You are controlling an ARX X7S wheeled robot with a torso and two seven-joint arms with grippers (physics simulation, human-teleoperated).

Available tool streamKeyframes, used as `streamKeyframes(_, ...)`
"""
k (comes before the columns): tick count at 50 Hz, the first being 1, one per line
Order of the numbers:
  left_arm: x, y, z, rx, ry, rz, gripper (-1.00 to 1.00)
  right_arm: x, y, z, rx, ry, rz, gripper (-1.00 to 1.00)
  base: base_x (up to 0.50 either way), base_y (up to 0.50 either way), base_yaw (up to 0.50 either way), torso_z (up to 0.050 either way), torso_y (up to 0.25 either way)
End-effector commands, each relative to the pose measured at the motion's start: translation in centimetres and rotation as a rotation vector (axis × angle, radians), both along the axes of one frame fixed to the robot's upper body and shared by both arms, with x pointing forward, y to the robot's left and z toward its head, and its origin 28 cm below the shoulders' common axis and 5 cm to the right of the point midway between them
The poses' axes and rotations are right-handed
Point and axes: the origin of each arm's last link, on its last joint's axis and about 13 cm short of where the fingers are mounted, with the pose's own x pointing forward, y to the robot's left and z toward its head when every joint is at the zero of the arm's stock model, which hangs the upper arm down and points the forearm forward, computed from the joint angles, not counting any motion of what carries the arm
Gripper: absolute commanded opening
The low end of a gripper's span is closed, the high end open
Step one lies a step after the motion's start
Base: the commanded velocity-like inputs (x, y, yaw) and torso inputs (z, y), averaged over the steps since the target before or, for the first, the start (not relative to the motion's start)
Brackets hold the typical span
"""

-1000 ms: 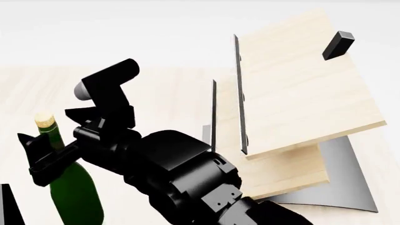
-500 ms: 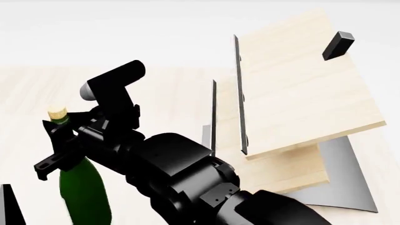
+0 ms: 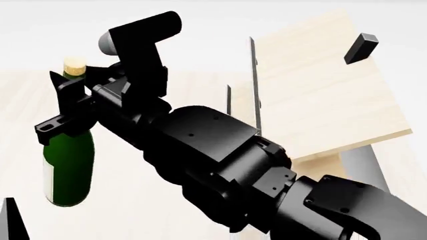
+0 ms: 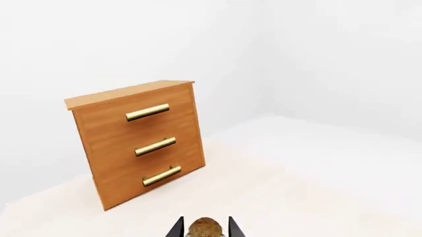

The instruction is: Put the wine bottle on the wine rack.

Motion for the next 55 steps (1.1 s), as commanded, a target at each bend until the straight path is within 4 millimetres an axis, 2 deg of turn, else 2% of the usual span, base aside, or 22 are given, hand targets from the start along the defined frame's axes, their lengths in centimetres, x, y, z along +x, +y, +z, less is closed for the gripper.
streamKeyframes(1, 0.0, -0.1, -0.1, 0.004, 0.001, -0.003, 1.00, -1.0, -1.9, 4.6, 0.076, -0.100, -0.068, -1.00, 0.00, 0.00, 0.00, 0.000, 0.000)
streamKeyframes(11, 0.0, -0.1, -0.1, 0.005, 0.001, -0.002, 1.00, -0.6, -4.3, 6.9, 0.163, -0.068, -0.172, -1.00, 0.00, 0.00, 0.00, 0.000, 0.000)
streamKeyframes(27, 0.0, -0.2, -0.3, 0.008, 0.006, -0.005, 1.00, 2.2, -10.4, 9.9, 0.554, 0.245, -0.399, -1.00, 0.00, 0.00, 0.00, 0.000, 0.001)
streamKeyframes(36, 0.1, -0.2, -0.3, 0.009, 0.007, -0.005, 1.00, 3.5, -13.4, 9.4, 0.755, 0.385, -0.514, -1.00, 0.00, 0.00, 0.00, 0.000, 0.001)
streamKeyframes(45, 0.1, -0.2, -0.3, 0.009, 0.008, -0.006, 1.00, 3.9, -15.4, 8.7, 0.884, 0.492, -0.562, -1.00, 0.00, 0.00, 0.00, 0.000, 0.000)
streamKeyframes(55, 0.2, -0.2, -0.4, 0.010, 0.009, -0.005, 1.00, 3.7, -17.1, 8.1, 0.932, 0.571, -0.574, -1.00, 0.00, 0.00, 0.00, 0.000, 0.001)
